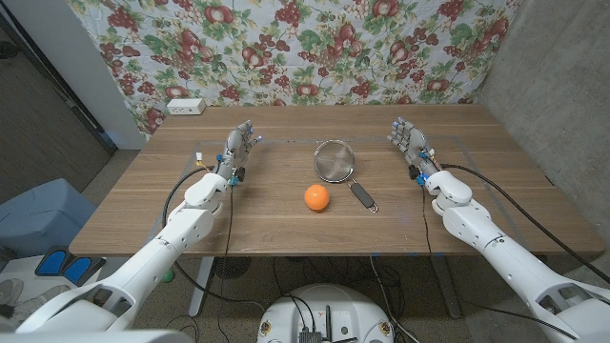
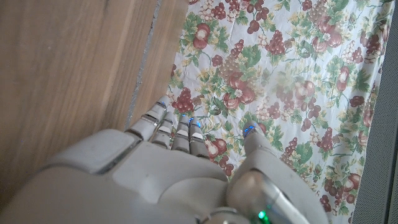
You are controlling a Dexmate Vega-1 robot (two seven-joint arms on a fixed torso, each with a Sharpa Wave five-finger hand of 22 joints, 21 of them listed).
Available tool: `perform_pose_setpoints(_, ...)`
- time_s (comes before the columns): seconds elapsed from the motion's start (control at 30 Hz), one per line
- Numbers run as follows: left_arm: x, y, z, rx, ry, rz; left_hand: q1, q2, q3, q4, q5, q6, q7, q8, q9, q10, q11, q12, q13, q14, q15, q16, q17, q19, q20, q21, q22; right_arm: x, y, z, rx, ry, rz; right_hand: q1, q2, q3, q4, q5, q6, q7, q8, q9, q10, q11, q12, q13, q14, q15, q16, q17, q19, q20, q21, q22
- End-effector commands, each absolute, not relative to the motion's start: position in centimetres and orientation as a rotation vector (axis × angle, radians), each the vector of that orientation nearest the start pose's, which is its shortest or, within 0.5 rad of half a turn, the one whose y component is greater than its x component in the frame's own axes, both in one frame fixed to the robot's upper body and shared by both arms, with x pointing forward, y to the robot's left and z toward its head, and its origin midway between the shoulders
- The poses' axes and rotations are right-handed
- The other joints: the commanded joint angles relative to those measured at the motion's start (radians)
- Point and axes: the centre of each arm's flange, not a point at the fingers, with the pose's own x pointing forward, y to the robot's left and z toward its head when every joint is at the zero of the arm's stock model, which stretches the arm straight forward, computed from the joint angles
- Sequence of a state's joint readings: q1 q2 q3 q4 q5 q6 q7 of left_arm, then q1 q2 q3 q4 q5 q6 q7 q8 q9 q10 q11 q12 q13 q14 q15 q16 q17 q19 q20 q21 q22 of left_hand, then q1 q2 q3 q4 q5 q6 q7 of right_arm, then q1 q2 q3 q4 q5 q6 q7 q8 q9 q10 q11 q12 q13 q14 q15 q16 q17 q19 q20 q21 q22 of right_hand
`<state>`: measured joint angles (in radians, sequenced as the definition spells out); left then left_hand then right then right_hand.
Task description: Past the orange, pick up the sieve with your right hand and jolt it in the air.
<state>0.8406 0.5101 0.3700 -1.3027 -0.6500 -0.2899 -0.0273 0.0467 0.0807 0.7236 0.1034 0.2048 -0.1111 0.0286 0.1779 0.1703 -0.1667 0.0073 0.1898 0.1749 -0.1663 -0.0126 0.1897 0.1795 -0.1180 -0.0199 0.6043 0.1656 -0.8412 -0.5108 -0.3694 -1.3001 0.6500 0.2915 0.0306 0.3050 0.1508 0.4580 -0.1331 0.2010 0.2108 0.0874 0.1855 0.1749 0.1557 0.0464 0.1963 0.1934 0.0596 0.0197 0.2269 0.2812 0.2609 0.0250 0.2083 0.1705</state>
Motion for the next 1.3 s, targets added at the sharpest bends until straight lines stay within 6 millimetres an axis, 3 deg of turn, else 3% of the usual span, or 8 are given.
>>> perform_pose_setpoints(0.03,65.1,29.0,-2.8,-0.045,-0.596,-0.203,0.000,0.088,0.008,0.000,0.005,-0.007,0.000,0.004,0.002,-0.038,-0.001,0.003,0.002,-0.015,-0.002,0.003,0.002,-0.009,-0.001,0.005,0.004,65.2,-29.1,-2.8,0.042,-0.597,0.207,0.001,0.004,0.005,0.000,0.006,0.009,-0.002,0.005,0.005,0.008,-0.001,0.004,0.004,0.006,0.000,0.006,0.004,0.004,-0.003,0.002,0.001)
perform_pose_setpoints(0.73,65.4,29.4,-2.5,-0.040,-0.595,-0.207,0.001,0.078,0.007,-0.006,0.004,-0.005,-0.006,0.004,0.002,-0.036,-0.007,0.003,0.002,-0.010,-0.004,0.002,0.000,-0.004,0.005,-0.004,0.005,65.4,-28.6,-2.9,0.042,-0.592,0.210,0.002,0.005,0.005,-0.001,0.006,0.009,-0.002,0.004,0.005,0.009,-0.002,0.004,0.004,0.005,-0.001,0.005,0.001,0.006,-0.003,-0.002,0.001)
perform_pose_setpoints(0.83,65.5,29.4,-2.3,-0.024,-0.590,-0.201,0.020,0.035,-0.011,-0.062,-0.007,0.028,-0.035,0.012,0.003,-0.025,-0.012,0.005,0.002,0.021,0.006,0.003,-0.010,0.033,0.041,-0.011,0.004,65.4,-28.6,-2.9,0.044,-0.589,0.209,0.003,0.005,0.005,-0.001,0.007,0.009,-0.003,0.004,0.005,0.009,-0.004,0.004,0.004,0.006,0.005,0.005,0.000,0.005,0.000,-0.003,0.001)
perform_pose_setpoints(0.9,65.3,29.4,-2.1,0.015,-0.588,-0.179,0.053,0.012,-0.015,-0.141,-0.020,0.041,-0.056,0.013,0.005,-0.009,-0.023,0.007,0.002,0.083,0.047,0.009,-0.009,0.094,0.085,-0.018,0.005,65.5,-28.6,-2.9,0.044,-0.587,0.208,0.003,0.005,0.005,-0.001,0.007,0.008,-0.006,0.004,0.005,0.008,-0.006,0.003,0.004,0.005,0.012,0.005,0.000,0.003,0.009,-0.004,0.002)
perform_pose_setpoints(0.93,65.3,29.3,-1.9,0.032,-0.591,-0.174,0.070,0.005,-0.017,-0.179,-0.025,0.044,-0.069,0.012,0.005,0.018,-0.021,0.013,0.003,0.126,0.061,0.015,-0.008,0.119,0.094,-0.023,0.006,65.5,-28.6,-2.9,0.042,-0.586,0.208,0.003,0.005,0.004,-0.001,0.007,0.008,-0.007,0.004,0.005,0.008,-0.005,0.003,0.004,0.004,0.022,0.005,0.000,0.003,0.015,-0.005,0.002)
perform_pose_setpoints(1.0,65.3,29.2,-1.7,0.057,-0.595,-0.171,0.090,0.000,-0.022,-0.229,-0.030,0.065,-0.081,0.016,0.006,0.096,-0.015,0.032,0.004,0.181,0.058,0.018,-0.007,0.160,0.102,-0.030,0.008,65.5,-28.7,-2.9,0.043,-0.585,0.209,0.002,0.005,0.004,0.000,0.007,0.007,-0.012,0.004,0.005,0.005,-0.006,0.002,0.004,0.006,0.031,0.006,0.000,0.004,0.027,-0.005,0.002)
perform_pose_setpoints(1.3,65.4,28.6,-0.7,0.145,-0.603,-0.168,0.111,-0.008,-0.031,-0.267,-0.033,0.112,-0.069,0.023,0.006,0.162,-0.013,0.040,0.006,0.263,0.056,0.029,-0.005,0.204,0.110,-0.037,0.010,65.6,-28.8,-2.8,0.040,-0.584,0.210,-0.001,0.005,0.003,0.002,0.007,0.009,-0.010,0.004,0.005,0.007,-0.006,0.002,0.005,0.015,0.036,0.010,0.000,0.010,0.034,-0.004,0.003)
